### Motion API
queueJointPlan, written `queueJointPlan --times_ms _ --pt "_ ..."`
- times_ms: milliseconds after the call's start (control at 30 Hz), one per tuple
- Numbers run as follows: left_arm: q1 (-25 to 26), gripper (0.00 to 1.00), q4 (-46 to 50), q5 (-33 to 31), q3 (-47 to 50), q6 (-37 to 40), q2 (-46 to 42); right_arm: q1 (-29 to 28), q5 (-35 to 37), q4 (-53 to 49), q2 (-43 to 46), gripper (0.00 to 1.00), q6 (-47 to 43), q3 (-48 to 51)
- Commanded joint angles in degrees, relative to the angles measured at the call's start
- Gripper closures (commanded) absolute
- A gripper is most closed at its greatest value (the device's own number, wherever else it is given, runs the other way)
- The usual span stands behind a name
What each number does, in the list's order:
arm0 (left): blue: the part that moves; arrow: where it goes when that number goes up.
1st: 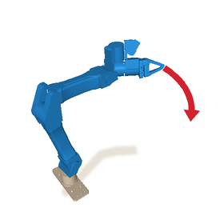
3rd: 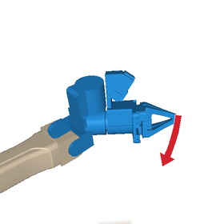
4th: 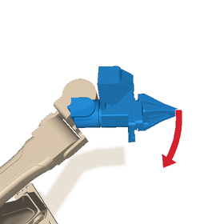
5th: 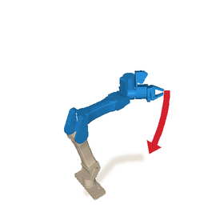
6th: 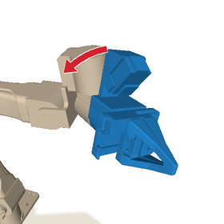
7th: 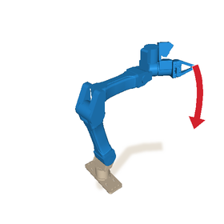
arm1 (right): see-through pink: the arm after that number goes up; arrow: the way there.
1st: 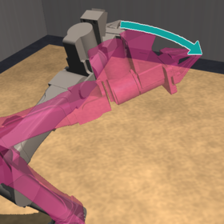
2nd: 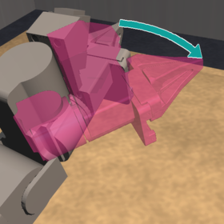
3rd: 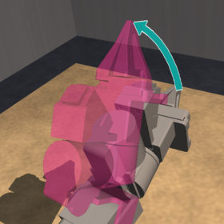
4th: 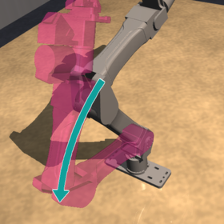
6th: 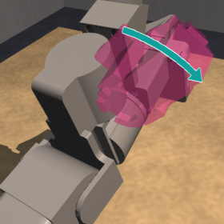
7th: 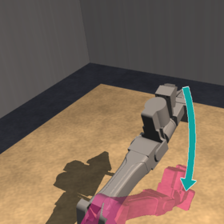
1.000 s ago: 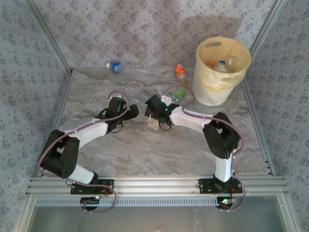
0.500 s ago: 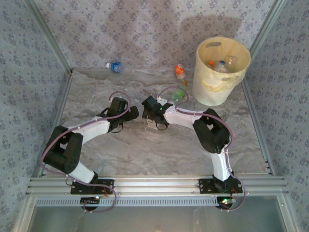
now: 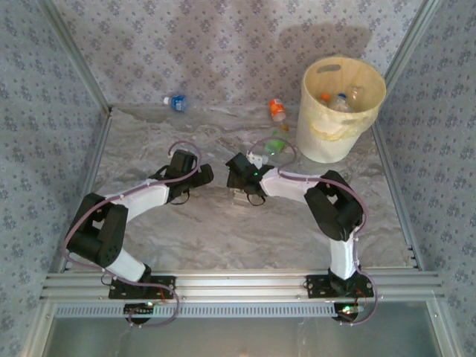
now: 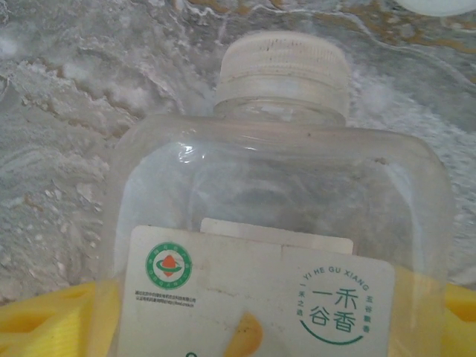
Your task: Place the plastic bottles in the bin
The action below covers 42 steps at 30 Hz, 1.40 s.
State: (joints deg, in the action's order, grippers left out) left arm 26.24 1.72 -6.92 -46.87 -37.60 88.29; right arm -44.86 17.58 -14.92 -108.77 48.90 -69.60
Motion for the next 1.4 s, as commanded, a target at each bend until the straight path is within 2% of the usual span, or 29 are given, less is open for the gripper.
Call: queueJointPlan --times_ms 0,300,533,700,867,1033,1233,1367 --pt "-0.4 0.02 0.86 -0.65 -1.46 0.34 -1.13 0.53 2.75 3.93 6.0 0.26 -6.04 4.36" --pt "-0.4 0.02 0.66 -1.81 -1.46 0.21 -3.26 2.74 0.72 14.59 23.69 0.38 -19.17 12.68" --pt "-0.4 0.02 0.66 -1.7 -1.68 -0.34 -2.96 7.43 -4.25 17.28 33.68 0.41 -27.73 8.74" --pt "-0.4 0.02 0.74 -1.62 -1.89 -0.51 -3.06 14.39 -9.32 19.54 36.17 0.42 -28.76 3.64" --pt "-0.4 0.02 1.59 -2.0 -1.71 -0.5 -3.8 22.11 -13.76 21.42 33.23 0.43 -31.28 -5.3" --pt "-0.4 0.02 2.24 -3.22 -1.13 -0.71 -5.32 29.49 -15.0 20.84 26.96 0.43 -34.3 -15.91" --pt "-0.4 0.02 2.5 -4.31 0.12 -0.77 -7.14 38.25 -11.88 15.52 18.06 0.42 -34.16 -27.49" --pt "-0.41 0.02 2.64 -4.86 0.62 -0.43 -8.25 43.27 -12.21 10.95 13.74 0.41 -33.8 -32.24"
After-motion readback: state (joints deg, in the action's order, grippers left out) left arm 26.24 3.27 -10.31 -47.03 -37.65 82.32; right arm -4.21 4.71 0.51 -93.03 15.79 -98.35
